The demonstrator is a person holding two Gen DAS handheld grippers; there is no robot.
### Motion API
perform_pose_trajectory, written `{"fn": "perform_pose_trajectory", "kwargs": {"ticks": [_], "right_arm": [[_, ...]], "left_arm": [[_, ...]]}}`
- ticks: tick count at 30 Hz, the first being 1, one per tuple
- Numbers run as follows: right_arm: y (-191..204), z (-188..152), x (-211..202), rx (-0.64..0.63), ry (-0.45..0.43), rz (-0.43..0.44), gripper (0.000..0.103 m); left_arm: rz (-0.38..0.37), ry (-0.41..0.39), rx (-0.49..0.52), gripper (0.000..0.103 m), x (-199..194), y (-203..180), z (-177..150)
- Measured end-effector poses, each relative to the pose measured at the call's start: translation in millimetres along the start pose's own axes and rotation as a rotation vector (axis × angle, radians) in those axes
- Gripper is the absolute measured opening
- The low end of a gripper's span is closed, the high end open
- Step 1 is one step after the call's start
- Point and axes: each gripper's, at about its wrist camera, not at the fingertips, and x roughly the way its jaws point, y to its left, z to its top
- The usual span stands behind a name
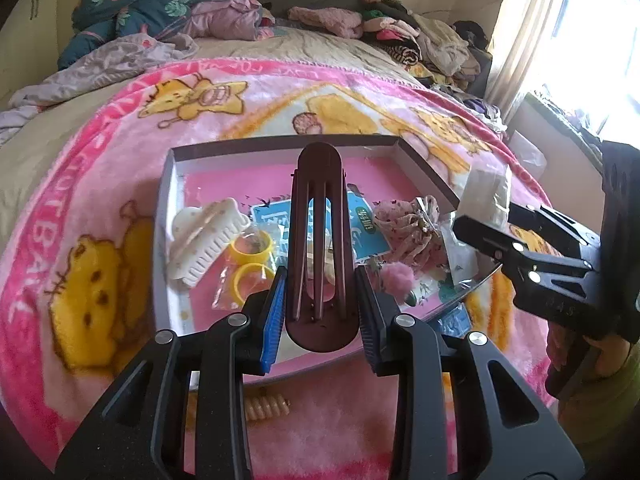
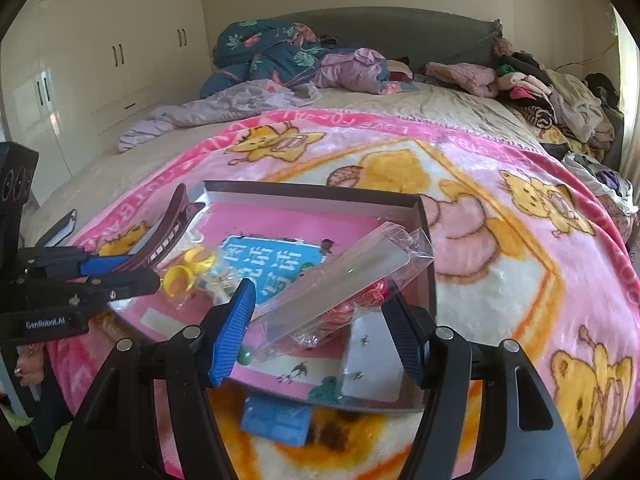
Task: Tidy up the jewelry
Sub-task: 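Carry the maroon clip with the left tool while the right tool carries the clear bag into the box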
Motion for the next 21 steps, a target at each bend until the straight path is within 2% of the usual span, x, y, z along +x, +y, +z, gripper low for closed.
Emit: {"fn": "perform_pose_trajectory", "kwargs": {"ticks": [11,21], "right_arm": [[-17.7,1.9,25.0,0.017,0.038,-0.032,0.063],[-11.6,-3.1,53.0,0.011,0.096,-0.024,0.064]], "left_arm": [[-0.016,0.036,0.023,0.025,25.1,-4.5,-3.6],[-0.01,0.059,0.0,0.025,39.3,7.7,-4.9]]}}
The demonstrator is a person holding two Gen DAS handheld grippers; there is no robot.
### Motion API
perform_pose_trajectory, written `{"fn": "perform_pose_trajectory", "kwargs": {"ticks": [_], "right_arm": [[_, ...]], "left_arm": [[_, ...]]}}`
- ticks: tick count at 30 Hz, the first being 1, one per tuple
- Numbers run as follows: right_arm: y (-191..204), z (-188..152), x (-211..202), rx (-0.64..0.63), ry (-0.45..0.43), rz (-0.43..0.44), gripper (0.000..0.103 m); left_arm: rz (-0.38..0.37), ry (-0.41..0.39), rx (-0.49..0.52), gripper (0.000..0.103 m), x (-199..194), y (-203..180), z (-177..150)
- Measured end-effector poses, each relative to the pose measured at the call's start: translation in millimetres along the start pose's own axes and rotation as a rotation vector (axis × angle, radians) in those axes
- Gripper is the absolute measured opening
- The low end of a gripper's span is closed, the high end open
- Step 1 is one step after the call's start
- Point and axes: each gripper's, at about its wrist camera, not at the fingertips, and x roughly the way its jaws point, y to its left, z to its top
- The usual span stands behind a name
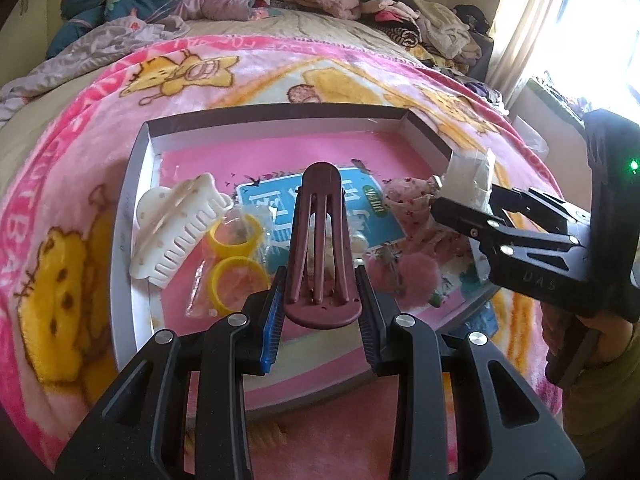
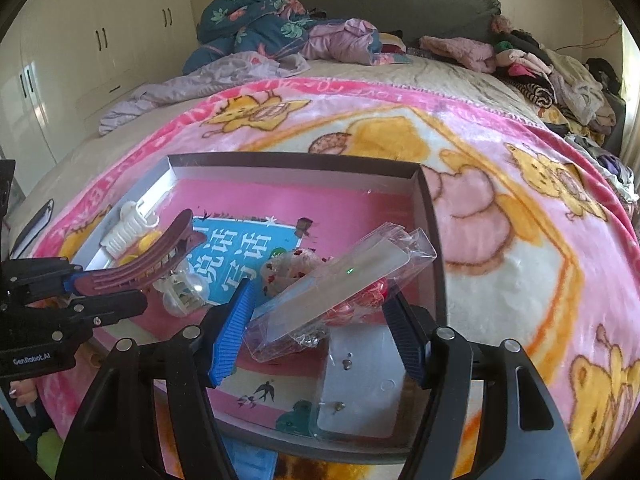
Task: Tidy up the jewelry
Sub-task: 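Carry the maroon clip with the left tool while the right tool carries the clear bag into the box, then open the left tool inside the box while the right tool releases the clear bag there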
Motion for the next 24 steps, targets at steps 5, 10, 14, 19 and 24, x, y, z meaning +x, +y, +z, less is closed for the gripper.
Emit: {"fn": "perform_pose_trajectory", "kwargs": {"ticks": [5,10,14,19,24], "right_arm": [[7.8,-0.6,-0.7,-0.012,-0.001,0.015,0.066],[12.5,-1.4,-6.5,-0.022,-0.006,0.017,0.07],[13.0,-2.5,-13.9,-0.021,-0.011,0.013,0.074],[12.5,-5.2,-26.8,-0.015,-0.024,0.004,0.077],[9.1,-8.3,-41.1,-0.005,-0.045,-0.016,0.083]], "left_arm": [[0.002,0.006,-0.015,0.025,3.3,6.8,-1.2],[0.0,0.008,-0.024,0.025,4.3,9.3,-1.5],[-0.004,0.006,-0.023,0.025,3.5,8.9,-0.3],[-0.01,0.0,-0.015,0.025,-0.6,3.8,-0.2],[-0.012,-0.005,-0.017,0.033,-7.1,-1.0,0.0]]}}
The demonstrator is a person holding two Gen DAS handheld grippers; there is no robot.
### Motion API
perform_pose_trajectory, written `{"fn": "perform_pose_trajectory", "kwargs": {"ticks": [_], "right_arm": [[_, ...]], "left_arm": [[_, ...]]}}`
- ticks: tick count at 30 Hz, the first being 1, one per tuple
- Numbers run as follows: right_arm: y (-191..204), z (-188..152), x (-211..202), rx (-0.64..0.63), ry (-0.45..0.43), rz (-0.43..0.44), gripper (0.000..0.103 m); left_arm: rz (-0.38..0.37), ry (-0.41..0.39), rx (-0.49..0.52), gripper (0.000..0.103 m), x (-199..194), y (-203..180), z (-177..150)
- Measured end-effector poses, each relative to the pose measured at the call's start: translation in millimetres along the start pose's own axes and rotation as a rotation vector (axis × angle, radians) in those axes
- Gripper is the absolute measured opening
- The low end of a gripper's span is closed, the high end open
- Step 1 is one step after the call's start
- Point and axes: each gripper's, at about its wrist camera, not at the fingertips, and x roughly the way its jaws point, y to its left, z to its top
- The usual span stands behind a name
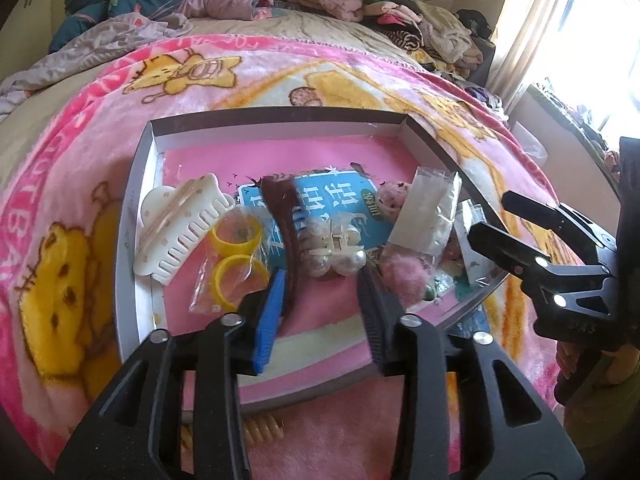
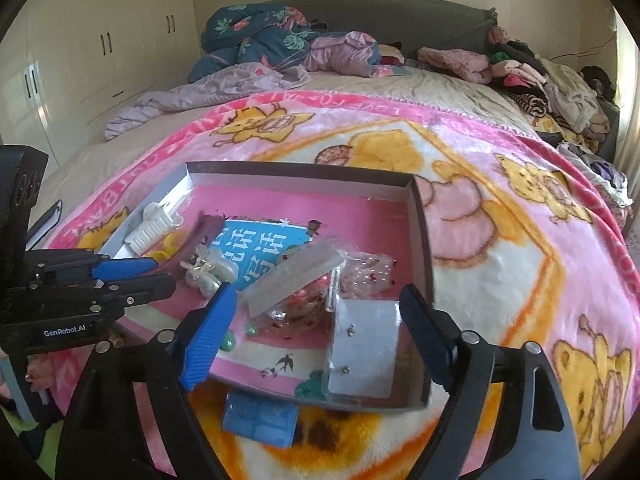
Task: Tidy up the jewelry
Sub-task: 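Open the left tool inside the box while the right tool releases the clear bag there, then withdraw the left tool toward the beige coil tie while the right tool approaches the blue box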
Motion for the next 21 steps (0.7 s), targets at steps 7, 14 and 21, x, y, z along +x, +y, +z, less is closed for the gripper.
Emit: {"fn": "perform_pose_trajectory", "kwargs": {"ticks": [7,14,21], "right_arm": [[-6.0,-4.9,-22.9,0.025,-0.032,-0.021,0.09],[-5.3,-11.4,-46.8,0.045,-0.067,-0.032,0.094],[1.1,-21.2,-61.9,0.048,-0.076,-0.03,0.094]], "left_arm": [[0.0,-0.027,-0.011,0.051,-20.8,-3.3,-1.8],[0.021,-0.059,-0.024,0.064,-43.8,-3.2,-7.8],[0.037,-0.082,-0.026,0.078,-61.7,-2.1,-18.8]]}}
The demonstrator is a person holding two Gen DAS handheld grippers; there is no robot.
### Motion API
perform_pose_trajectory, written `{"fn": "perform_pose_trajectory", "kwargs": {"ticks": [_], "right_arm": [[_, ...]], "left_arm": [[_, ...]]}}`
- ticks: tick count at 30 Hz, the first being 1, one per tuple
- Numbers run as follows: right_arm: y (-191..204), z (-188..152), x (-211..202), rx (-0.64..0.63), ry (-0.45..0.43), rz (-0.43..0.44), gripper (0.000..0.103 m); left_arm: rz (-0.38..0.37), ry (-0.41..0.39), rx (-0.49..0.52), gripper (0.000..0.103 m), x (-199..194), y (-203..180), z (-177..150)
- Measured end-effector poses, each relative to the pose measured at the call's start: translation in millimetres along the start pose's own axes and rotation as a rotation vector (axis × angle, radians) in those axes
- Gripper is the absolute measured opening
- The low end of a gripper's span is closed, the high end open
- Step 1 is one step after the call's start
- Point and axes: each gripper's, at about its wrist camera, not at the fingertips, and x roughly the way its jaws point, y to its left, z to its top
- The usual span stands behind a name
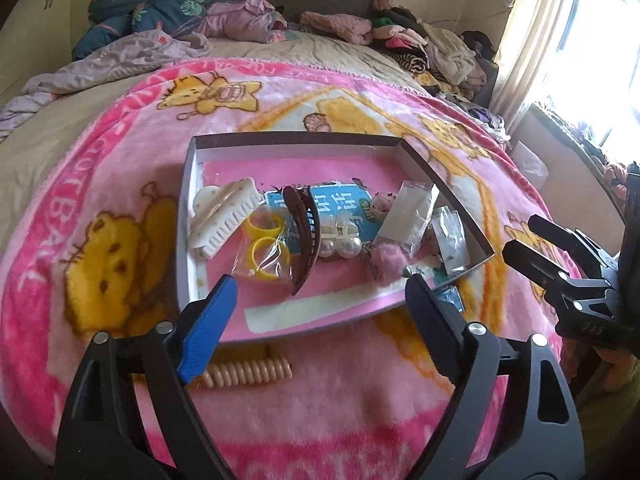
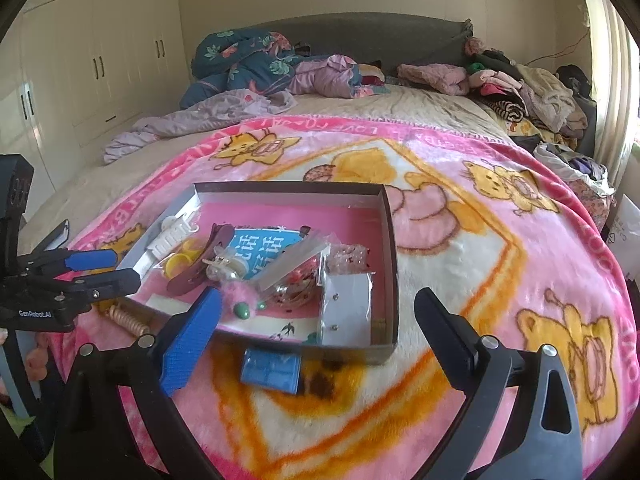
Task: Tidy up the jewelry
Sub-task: 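Withdraw the left tool toward the beige coil tie while the right tool approaches the blue box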
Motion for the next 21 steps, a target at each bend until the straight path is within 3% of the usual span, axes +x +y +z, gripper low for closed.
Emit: {"fn": "perform_pose_trajectory", "kwargs": {"ticks": [3,21], "right_arm": [[2.7,-4.0,-7.2,-0.001,-0.004,0.001,0.094],[13.8,-32.5,-36.4,0.004,-0.008,0.01,0.094]], "left_arm": [[0.003,-0.006,-0.001,0.085,-7.3,0.3,-6.0],[0.059,-0.012,-0.024,0.086,-36.9,16.5,-45.7]]}}
